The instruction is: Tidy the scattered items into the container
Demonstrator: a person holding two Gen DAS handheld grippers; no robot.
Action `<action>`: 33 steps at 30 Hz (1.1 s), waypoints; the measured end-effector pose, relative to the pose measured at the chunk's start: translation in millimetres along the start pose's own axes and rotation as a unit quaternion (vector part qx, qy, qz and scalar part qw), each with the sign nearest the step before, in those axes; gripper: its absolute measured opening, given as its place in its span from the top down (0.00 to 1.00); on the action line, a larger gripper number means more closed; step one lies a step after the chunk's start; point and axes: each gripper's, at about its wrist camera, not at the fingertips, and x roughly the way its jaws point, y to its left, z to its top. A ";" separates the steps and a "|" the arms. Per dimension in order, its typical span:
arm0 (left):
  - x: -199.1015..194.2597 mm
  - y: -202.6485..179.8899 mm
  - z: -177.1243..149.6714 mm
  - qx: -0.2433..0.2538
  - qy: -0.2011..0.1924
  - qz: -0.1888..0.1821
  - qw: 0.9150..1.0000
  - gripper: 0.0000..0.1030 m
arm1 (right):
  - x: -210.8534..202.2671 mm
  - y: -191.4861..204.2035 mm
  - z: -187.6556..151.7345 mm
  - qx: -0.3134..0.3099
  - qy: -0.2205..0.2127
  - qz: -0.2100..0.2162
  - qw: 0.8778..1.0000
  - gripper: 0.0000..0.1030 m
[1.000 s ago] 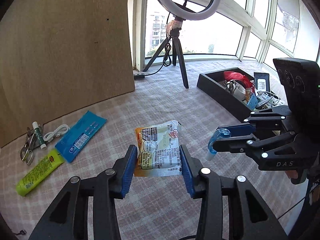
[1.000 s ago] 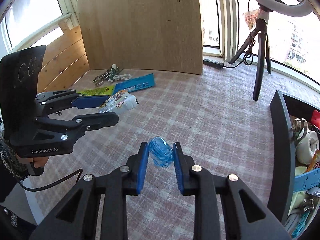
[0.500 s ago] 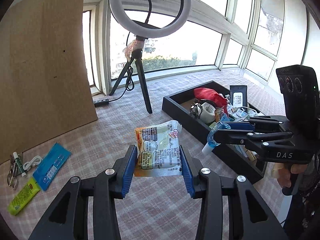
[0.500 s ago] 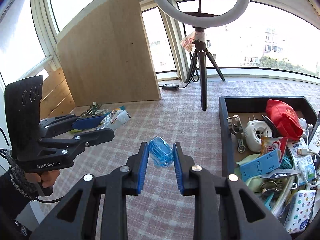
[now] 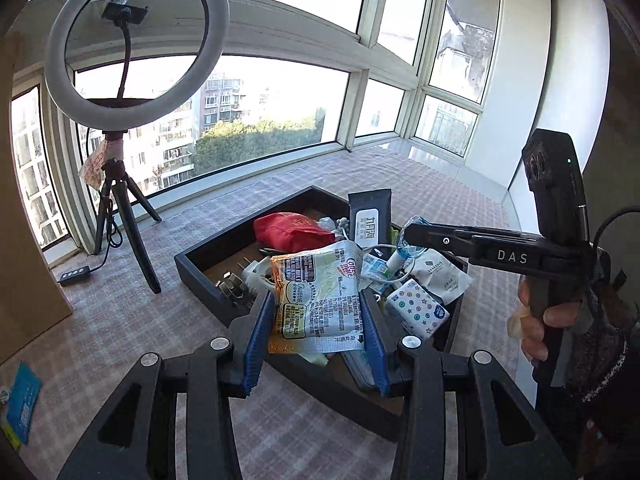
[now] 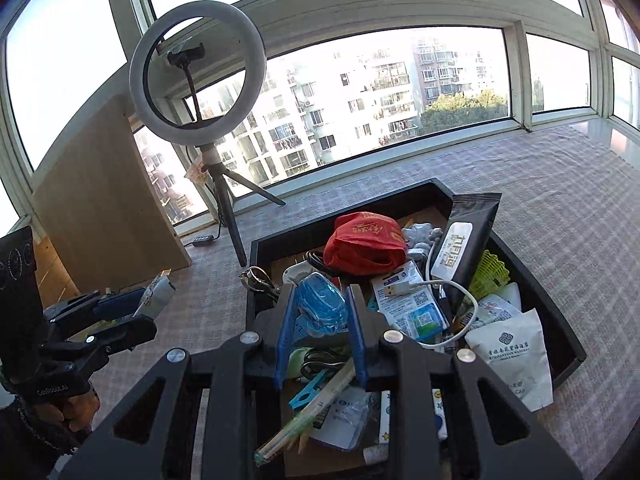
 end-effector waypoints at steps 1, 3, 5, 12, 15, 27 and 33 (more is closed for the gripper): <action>4.8 -7.1 0.4 0.003 0.003 -0.007 1.000 0.61 | -1.3 -6.3 1.4 0.004 -0.002 -0.007 1.000 0.76; 13.8 -20.8 1.9 0.007 0.010 -0.020 1.000 0.61 | -3.4 -16.6 5.0 0.010 -0.007 -0.019 1.000 0.76; 21.4 -33.6 5.2 0.010 0.012 -0.035 0.999 0.61 | -4.1 -25.0 9.6 0.016 -0.013 -0.028 0.999 0.76; 48.9 -58.3 19.8 0.032 0.038 -0.025 0.998 0.30 | -2.6 -51.9 27.1 0.058 -0.010 -0.066 0.996 0.33; 45.4 -53.2 18.0 0.023 0.036 -0.024 0.999 0.29 | -9.4 -57.3 24.8 0.076 -0.029 -0.079 0.994 0.26; 2.0 4.1 3.5 -0.024 0.014 0.027 0.999 0.30 | -1.9 -34.4 27.5 0.056 -0.020 -0.051 0.997 0.26; -46.1 70.7 -30.1 -0.055 0.014 0.094 0.994 0.30 | 18.8 13.2 33.2 0.008 0.000 -0.004 1.000 0.26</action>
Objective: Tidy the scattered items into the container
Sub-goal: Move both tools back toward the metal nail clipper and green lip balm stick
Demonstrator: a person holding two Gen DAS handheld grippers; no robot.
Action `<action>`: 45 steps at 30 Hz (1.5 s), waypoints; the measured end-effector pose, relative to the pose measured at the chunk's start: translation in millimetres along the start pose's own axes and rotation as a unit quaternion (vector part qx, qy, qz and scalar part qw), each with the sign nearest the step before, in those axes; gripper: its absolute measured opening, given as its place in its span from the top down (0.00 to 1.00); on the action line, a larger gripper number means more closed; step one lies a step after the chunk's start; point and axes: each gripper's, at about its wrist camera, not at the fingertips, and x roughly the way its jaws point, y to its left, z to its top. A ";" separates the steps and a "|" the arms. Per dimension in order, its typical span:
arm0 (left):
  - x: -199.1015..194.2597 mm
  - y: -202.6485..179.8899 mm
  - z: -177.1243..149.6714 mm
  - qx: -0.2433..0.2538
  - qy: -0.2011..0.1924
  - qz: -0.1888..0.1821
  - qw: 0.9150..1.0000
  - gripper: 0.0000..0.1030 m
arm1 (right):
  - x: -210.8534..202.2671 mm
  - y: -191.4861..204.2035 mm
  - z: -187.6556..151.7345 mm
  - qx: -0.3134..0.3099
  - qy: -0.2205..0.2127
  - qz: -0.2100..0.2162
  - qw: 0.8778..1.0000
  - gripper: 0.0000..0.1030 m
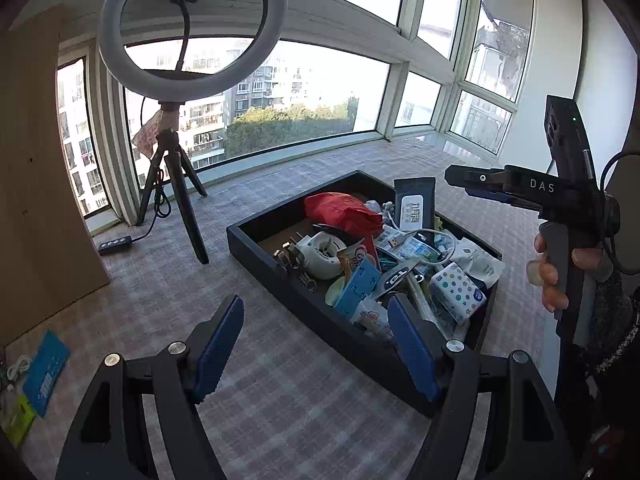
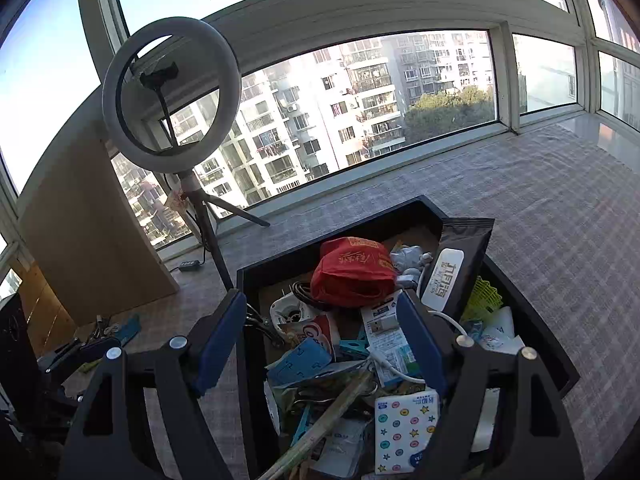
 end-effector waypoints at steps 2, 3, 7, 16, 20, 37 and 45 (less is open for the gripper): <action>-13.5 34.1 -12.4 -0.017 0.003 0.033 0.999 0.30 | 11.8 23.1 0.4 -0.023 0.013 0.018 0.999 0.26; -21.4 53.2 -19.1 -0.028 0.005 0.049 0.998 0.30 | 17.8 34.9 0.2 -0.033 0.018 0.027 0.999 0.26; -58.2 127.8 -51.2 -0.073 0.008 0.120 0.990 0.30 | 47.2 94.1 -5.5 -0.086 0.046 0.073 0.992 0.26; -122.5 261.7 -126.1 -0.121 0.061 0.239 0.961 0.30 | 120.5 247.2 -44.6 -0.230 0.122 0.173 0.950 0.26; -131.2 302.6 -145.7 -0.135 0.077 0.261 0.953 0.30 | 146.6 321.5 -64.0 -0.267 0.135 0.210 0.931 0.26; -71.9 387.7 -142.3 -0.165 0.074 0.248 0.952 0.30 | 277.8 524.5 -140.2 -0.349 0.196 0.255 0.880 0.45; -63.4 402.3 -142.1 -0.172 0.077 0.245 0.951 0.30 | 311.9 544.3 -148.4 -0.349 0.222 0.250 0.875 0.50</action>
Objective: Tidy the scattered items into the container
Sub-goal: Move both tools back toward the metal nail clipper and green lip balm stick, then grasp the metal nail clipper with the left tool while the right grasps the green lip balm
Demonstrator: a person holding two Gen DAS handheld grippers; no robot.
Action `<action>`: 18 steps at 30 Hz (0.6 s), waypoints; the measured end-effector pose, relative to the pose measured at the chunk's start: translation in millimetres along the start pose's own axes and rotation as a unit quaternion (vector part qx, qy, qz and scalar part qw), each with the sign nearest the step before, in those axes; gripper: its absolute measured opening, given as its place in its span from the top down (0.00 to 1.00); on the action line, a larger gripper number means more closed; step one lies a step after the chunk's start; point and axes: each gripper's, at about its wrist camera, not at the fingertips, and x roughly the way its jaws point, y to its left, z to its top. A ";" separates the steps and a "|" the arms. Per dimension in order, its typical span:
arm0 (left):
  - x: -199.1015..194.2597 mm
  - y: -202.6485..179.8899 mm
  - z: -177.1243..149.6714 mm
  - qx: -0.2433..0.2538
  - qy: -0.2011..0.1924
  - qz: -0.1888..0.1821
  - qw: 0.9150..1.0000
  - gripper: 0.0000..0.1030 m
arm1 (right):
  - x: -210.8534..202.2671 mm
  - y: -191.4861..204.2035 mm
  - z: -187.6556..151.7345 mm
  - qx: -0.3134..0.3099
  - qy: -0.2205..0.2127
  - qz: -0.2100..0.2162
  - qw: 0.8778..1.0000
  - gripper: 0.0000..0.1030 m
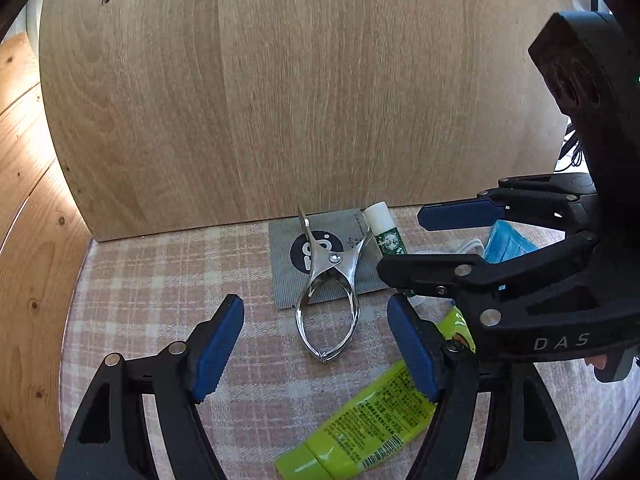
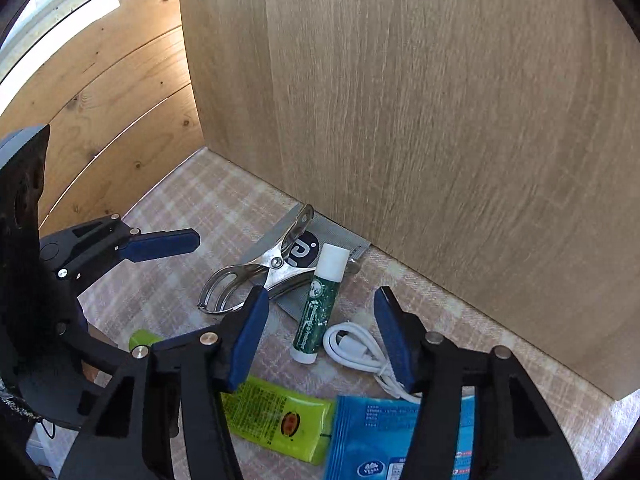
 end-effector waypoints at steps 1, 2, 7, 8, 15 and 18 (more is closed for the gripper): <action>1.8 -0.1 -0.2 0.001 0.002 -0.001 1.000 0.31 | 3.4 -0.2 1.0 -0.001 0.003 -0.002 1.000 0.52; 3.4 -0.4 -0.7 0.003 0.005 -0.002 1.000 0.32 | 6.7 -0.6 1.8 -0.002 0.006 -0.002 1.000 0.54; 16.2 -0.8 -5.2 -0.001 0.027 -0.006 1.000 0.51 | 23.4 -3.6 -2.9 -0.004 0.030 -0.005 1.000 0.63; 18.8 -1.1 -6.5 -0.003 0.032 -0.008 0.999 0.59 | 23.5 -2.9 -4.1 -0.008 0.023 -0.005 1.000 0.65; 11.0 -5.0 -12.8 -0.014 0.018 -0.013 1.000 0.68 | 17.1 -4.3 -10.3 -0.007 0.019 -0.001 1.000 0.83; 0.2 -11.5 -18.3 -0.007 0.009 -0.009 1.000 0.68 | 9.8 -4.5 -12.4 0.001 0.006 0.008 1.000 0.85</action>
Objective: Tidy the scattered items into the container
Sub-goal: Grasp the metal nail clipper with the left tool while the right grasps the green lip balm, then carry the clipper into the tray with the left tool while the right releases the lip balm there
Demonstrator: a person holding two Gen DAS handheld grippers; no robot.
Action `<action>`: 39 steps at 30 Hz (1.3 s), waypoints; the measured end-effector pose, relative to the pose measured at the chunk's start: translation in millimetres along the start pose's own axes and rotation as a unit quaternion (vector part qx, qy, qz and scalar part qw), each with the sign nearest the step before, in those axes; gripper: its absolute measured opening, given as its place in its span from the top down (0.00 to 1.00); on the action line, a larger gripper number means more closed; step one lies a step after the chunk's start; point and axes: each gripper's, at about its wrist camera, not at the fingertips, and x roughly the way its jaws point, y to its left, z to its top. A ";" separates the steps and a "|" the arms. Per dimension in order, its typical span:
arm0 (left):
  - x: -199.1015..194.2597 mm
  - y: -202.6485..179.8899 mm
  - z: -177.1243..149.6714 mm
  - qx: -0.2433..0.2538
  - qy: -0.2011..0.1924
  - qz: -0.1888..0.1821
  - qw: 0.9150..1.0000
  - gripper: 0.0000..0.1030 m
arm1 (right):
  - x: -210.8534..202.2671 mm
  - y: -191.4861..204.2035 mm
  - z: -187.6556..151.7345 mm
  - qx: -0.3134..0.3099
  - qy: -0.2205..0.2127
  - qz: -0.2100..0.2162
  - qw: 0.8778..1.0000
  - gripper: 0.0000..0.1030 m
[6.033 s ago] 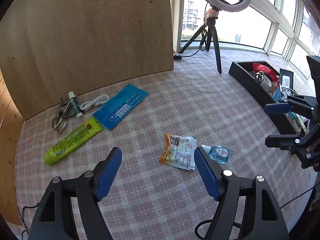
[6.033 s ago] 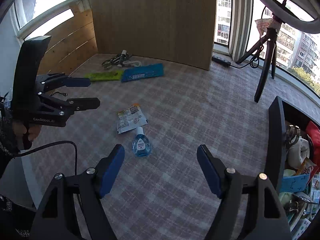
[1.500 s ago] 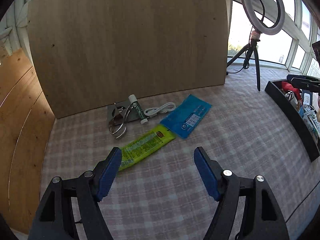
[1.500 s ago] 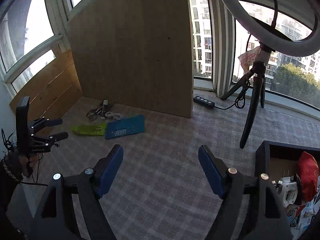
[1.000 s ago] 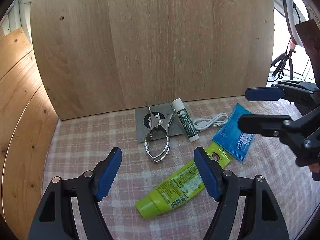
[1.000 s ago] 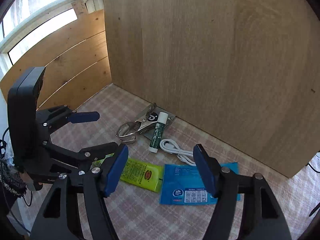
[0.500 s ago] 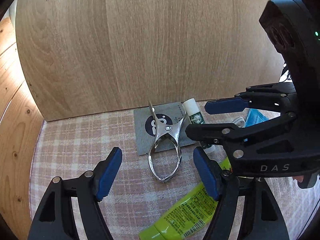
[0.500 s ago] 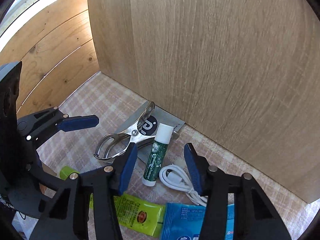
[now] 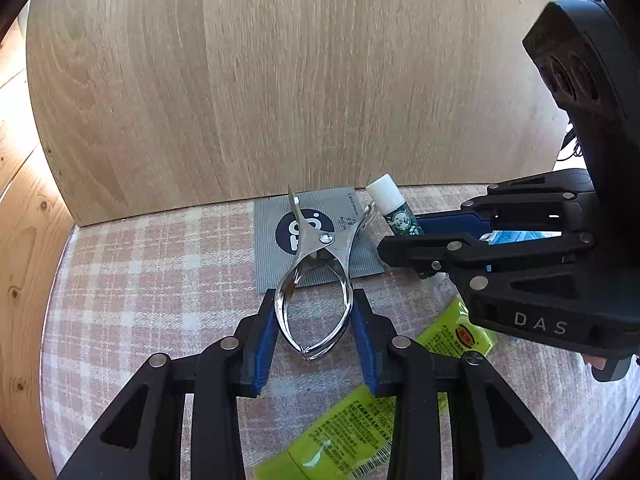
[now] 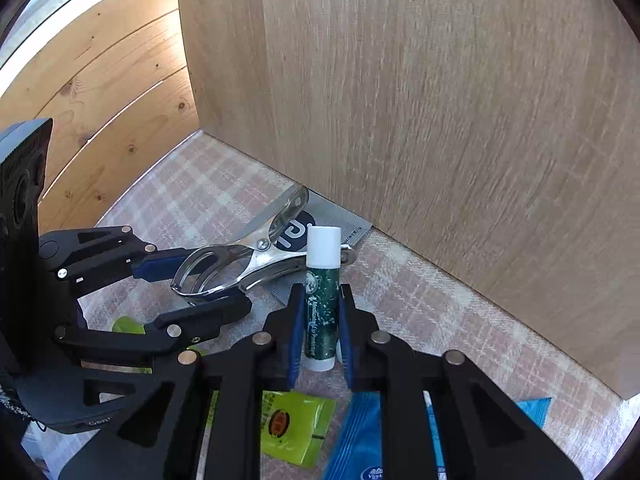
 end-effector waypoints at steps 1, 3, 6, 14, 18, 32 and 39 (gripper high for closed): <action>-4.6 -0.6 -1.5 -0.003 -0.003 0.002 1.000 0.68 | -3.6 -0.8 -0.7 0.004 -0.004 0.004 1.000 0.85; -19.6 2.0 -7.4 -0.011 -0.012 0.002 1.000 0.68 | -10.8 1.9 -3.0 0.013 -0.012 0.015 1.000 0.85; -44.4 0.9 -13.0 -0.022 -0.032 0.003 0.999 0.68 | -30.4 3.9 -7.4 0.018 -0.025 0.026 0.999 0.85; -112.3 -26.3 -26.9 -0.016 -0.075 0.003 0.997 0.68 | -108.7 4.2 -27.3 0.045 -0.080 0.056 0.994 0.85; -129.9 -55.5 -28.3 -0.011 -0.086 -0.001 0.996 0.68 | -151.4 2.7 -47.5 0.044 -0.102 0.051 0.992 0.85; -173.9 -206.6 8.8 0.068 -0.136 -0.142 0.978 0.68 | -322.9 -84.0 -172.6 0.162 -0.185 -0.044 0.968 0.85; -160.8 -309.2 40.9 0.128 -0.138 -0.213 0.959 0.68 | -402.0 -153.8 -256.4 0.251 -0.211 -0.130 0.936 0.85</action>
